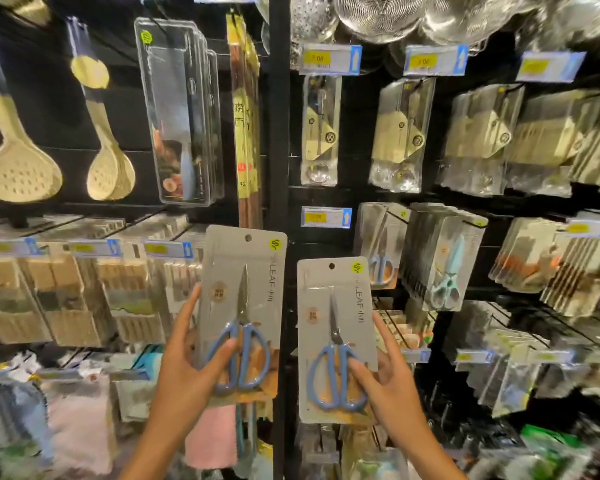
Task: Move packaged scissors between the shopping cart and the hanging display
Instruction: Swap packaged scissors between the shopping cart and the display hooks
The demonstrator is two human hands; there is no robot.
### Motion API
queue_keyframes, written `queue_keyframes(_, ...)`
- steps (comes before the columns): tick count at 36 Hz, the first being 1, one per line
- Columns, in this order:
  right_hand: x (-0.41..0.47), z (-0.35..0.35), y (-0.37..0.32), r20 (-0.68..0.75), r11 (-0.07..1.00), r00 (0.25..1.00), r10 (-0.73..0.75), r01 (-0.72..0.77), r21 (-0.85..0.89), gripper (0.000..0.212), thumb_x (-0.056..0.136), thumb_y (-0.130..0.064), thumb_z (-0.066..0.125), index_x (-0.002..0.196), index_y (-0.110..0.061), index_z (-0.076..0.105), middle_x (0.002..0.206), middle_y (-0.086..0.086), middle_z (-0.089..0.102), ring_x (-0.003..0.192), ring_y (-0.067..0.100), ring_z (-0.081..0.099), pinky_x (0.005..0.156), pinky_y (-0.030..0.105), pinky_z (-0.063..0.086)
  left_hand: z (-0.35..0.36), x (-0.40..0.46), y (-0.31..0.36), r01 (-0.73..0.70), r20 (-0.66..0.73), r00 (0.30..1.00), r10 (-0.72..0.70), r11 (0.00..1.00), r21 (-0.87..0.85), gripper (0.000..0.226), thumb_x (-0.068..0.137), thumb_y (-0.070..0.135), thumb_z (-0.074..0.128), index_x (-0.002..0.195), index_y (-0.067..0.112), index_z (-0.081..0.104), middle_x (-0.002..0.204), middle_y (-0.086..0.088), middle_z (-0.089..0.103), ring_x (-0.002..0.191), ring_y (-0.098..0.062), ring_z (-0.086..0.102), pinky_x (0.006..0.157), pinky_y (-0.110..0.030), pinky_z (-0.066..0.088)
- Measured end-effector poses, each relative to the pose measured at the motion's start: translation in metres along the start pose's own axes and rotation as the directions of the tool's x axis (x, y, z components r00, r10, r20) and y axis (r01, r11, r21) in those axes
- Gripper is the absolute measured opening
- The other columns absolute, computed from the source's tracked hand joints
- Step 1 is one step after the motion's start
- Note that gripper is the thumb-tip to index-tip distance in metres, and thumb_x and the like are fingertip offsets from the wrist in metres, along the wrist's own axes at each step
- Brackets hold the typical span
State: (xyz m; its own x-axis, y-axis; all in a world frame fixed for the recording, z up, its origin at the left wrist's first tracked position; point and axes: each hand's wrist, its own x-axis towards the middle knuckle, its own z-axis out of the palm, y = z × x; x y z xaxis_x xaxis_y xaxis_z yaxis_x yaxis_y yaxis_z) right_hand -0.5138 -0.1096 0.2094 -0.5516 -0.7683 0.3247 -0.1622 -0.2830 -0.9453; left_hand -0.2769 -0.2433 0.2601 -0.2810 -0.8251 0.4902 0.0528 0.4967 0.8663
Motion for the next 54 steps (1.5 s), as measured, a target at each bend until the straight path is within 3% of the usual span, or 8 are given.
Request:
queue_keyframes(7, 0.025, 0.008, 0.018, -0.058, 1.000, 0.998, 0.022, -0.022, 0.002, 0.082, 0.093, 0.004, 0.061, 0.151, -0.044, 0.029, 0.137, -0.010, 0.064, 0.121, 0.014, 0.065, 0.099, 0.034, 0.055, 0.001, 0.032, -0.018, -0.020, 0.050, 0.999, 0.021, 1.000, -0.021, 0.087, 0.084, 0.013, 0.075, 0.148, 0.052, 0.031, 0.144, 0.046, 0.035, 0.132, 0.017, 0.039, 0.108, -0.025, 0.039)
queue_keyframes(15, 0.056, 0.009, 0.033, -0.078, 0.999, 0.997, 0.030, -0.028, 0.022, 0.074, 0.094, 0.006, 0.060, 0.146, -0.040, 0.033, 0.121, -0.028, 0.068, 0.116, 0.008, 0.067, 0.087, 0.020, 0.056, 0.007, 0.055, -0.032, 0.038, 0.055, 0.998, -0.036, 0.999, -0.025, 0.088, 0.081, 0.018, 0.076, 0.145, 0.058, 0.032, 0.149, 0.037, 0.037, 0.138, -0.012, 0.047, 0.113, -0.050, 0.041)
queue_keyframes(21, 0.079, 0.008, 0.045, -0.044, 1.000, 0.999, 0.017, -0.017, 0.012, 0.076, 0.094, 0.003, 0.062, 0.149, -0.039, 0.031, 0.129, -0.037, 0.059, 0.122, -0.001, 0.060, 0.090, 0.016, 0.053, 0.017, 0.066, -0.035, 0.000, 0.052, 0.999, -0.002, 0.999, 0.042, 0.085, 0.083, 0.020, 0.074, 0.147, 0.055, 0.031, 0.148, 0.044, 0.030, 0.142, 0.014, 0.026, 0.121, -0.042, 0.025)
queue_keyframes(25, 0.094, 0.009, 0.052, -0.025, 1.000, 1.000, 0.011, -0.011, 0.006, 0.077, 0.094, -0.001, 0.064, 0.153, -0.035, 0.029, 0.137, -0.023, 0.059, 0.126, 0.008, 0.060, 0.093, 0.022, 0.054, 0.019, 0.073, -0.038, 0.045, 0.046, 0.998, -0.046, 0.999, 0.027, 0.086, 0.083, 0.021, 0.075, 0.146, 0.059, 0.031, 0.151, 0.039, 0.032, 0.145, -0.002, 0.033, 0.119, -0.051, 0.031)
queue_keyframes(28, 0.104, 0.009, 0.057, -0.008, 0.999, 1.000, 0.028, -0.028, 0.025, 0.077, 0.095, -0.003, 0.064, 0.153, -0.039, 0.028, 0.146, -0.012, 0.056, 0.129, 0.012, 0.059, 0.098, 0.030, 0.055, 0.023, 0.075, -0.037, 0.037, 0.033, 0.999, -0.038, 0.999, 0.017, 0.085, 0.082, 0.017, 0.074, 0.147, 0.055, 0.033, 0.147, 0.042, 0.035, 0.132, 0.019, 0.036, 0.116, -0.040, 0.034)
queue_keyframes(32, 0.113, 0.010, 0.061, -0.003, 0.999, 1.000, 0.011, -0.011, 0.032, 0.077, 0.094, -0.001, 0.064, 0.152, -0.040, 0.030, 0.145, -0.014, 0.056, 0.130, 0.012, 0.058, 0.101, 0.031, 0.053, 0.024, 0.076, -0.039, 0.051, 0.045, 0.998, -0.051, 0.999, 0.002, 0.086, 0.083, 0.014, 0.073, 0.146, 0.057, 0.033, 0.146, 0.038, 0.040, 0.134, 0.001, 0.048, 0.110, -0.037, 0.042)
queue_keyframes(50, 0.150, 0.014, 0.040, 0.002, 0.998, 0.998, -0.066, 0.066, 0.018, 0.079, 0.095, -0.002, 0.062, 0.156, -0.036, 0.024, 0.138, -0.014, 0.062, 0.128, 0.015, 0.060, 0.106, 0.052, 0.049, 0.022, 0.084, -0.045, 0.025, 0.048, 0.998, -0.027, 0.999, 0.031, 0.086, 0.086, 0.015, 0.072, 0.142, 0.065, 0.031, 0.146, 0.037, 0.042, 0.135, -0.004, 0.048, 0.112, -0.045, 0.042)
queue_keyframes(54, 0.154, 0.015, 0.036, 0.011, 0.998, 0.999, -0.052, 0.051, 0.030, 0.078, 0.095, -0.001, 0.061, 0.156, -0.032, 0.024, 0.125, -0.017, 0.069, 0.121, 0.012, 0.065, 0.099, 0.041, 0.056, 0.021, 0.086, -0.047, 0.026, 0.051, 0.998, -0.027, 0.999, 0.031, 0.087, 0.085, 0.015, 0.073, 0.144, 0.063, 0.030, 0.150, 0.030, 0.041, 0.139, -0.009, 0.045, 0.113, -0.053, 0.040)
